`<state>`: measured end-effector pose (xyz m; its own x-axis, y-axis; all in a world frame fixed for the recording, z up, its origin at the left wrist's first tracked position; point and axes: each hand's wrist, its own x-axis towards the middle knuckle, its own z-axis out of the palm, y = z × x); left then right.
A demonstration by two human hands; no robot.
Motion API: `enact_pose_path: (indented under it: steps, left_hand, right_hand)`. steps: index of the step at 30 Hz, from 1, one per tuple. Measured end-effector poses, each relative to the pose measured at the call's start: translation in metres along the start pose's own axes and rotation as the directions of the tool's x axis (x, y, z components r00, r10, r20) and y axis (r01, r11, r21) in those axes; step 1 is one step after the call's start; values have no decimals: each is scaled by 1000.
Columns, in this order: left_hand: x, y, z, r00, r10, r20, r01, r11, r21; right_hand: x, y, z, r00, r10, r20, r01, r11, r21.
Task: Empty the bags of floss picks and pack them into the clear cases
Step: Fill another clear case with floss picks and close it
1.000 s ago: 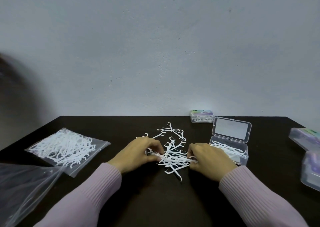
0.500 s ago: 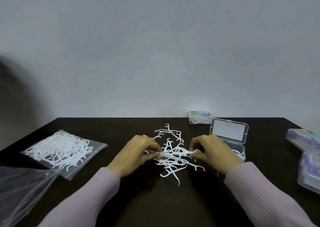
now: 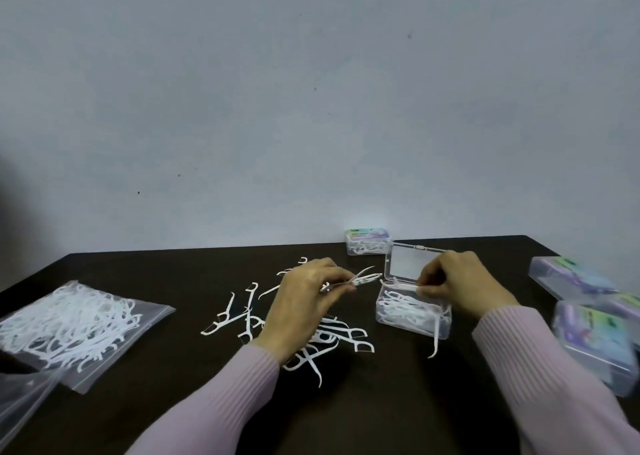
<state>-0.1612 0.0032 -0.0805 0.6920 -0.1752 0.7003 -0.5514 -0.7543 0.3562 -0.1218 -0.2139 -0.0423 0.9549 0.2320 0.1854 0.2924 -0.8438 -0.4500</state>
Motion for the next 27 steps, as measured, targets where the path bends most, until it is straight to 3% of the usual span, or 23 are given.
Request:
enact_pose_path:
  steps: [6,13,24,27]
  left_hand:
    - [15,11,35,997,29,75,-29,1000,3]
    - [30,23,57,988,35,150,-42,998,40]
    - [35,23,67,970,-121,209,180,940,-289]
    - [38,18,58,971,-146,190,200,930,-307]
  right_hand:
    - [1,12,2,998,45,52,-46,999,5]
    - [1,19,-6,999,50,14,-51,997,60]
    - [1,22,-9,999,32,9,-32,997,67]
    - [1,17,-7,996,-4,94,0,999,39]
